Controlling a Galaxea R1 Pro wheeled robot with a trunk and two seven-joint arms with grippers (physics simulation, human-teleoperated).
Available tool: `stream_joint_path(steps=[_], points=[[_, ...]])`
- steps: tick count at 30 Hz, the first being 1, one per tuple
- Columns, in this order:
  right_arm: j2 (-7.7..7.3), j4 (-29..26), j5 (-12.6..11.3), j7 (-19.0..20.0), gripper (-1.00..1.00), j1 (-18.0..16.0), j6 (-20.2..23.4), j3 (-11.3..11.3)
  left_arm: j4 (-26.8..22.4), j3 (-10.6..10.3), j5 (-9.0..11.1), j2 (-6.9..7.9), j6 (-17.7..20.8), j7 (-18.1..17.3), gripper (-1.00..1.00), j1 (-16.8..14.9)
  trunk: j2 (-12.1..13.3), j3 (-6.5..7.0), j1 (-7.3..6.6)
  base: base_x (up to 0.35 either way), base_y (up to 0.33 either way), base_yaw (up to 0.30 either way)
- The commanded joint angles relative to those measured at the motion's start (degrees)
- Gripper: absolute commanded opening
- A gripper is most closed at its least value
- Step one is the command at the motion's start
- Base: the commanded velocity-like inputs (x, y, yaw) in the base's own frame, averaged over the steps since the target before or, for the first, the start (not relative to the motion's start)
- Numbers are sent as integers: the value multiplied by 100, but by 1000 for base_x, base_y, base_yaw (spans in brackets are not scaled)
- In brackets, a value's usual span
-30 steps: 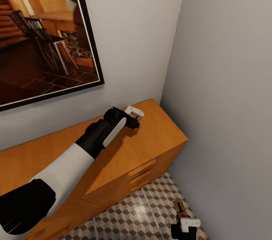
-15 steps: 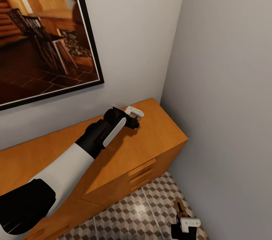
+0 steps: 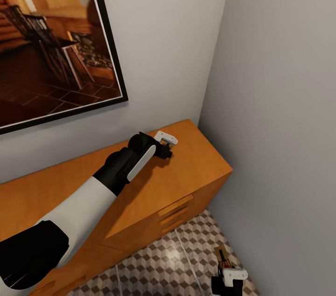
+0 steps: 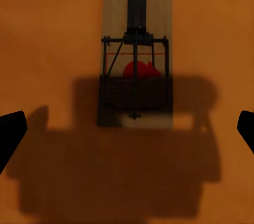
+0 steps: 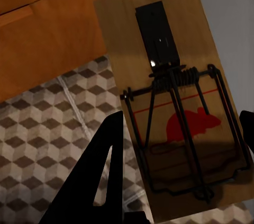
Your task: Take the four mousetraps from the cabinet in the bathroom and place them on the bathroom floor. Make sure all four end up on the same floor surface, and ensure that at least two of them are either under or directly next to the same bathroom sink.
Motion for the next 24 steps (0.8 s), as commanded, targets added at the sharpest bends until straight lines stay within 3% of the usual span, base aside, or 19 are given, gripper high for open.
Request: stream_joint_path(steps=[1, 12, 24], points=[[2, 3, -29, -37, -100, -3, -12, 50, -2, -10, 60, 2, 16, 57, 100, -6, -10, -10, 3, 0, 0, 0], [2, 2, -29, -37, -100, -4, -12, 51, -3, -10, 60, 1, 16, 57, 100, -6, -10, -12, 3, 112, 0, 0], [2, 4, -28, -37, -100, -2, -12, 52, -7, -17, 60, 2, 16, 57, 100, 27, -10, -16, 3, 14, 0, 0]])
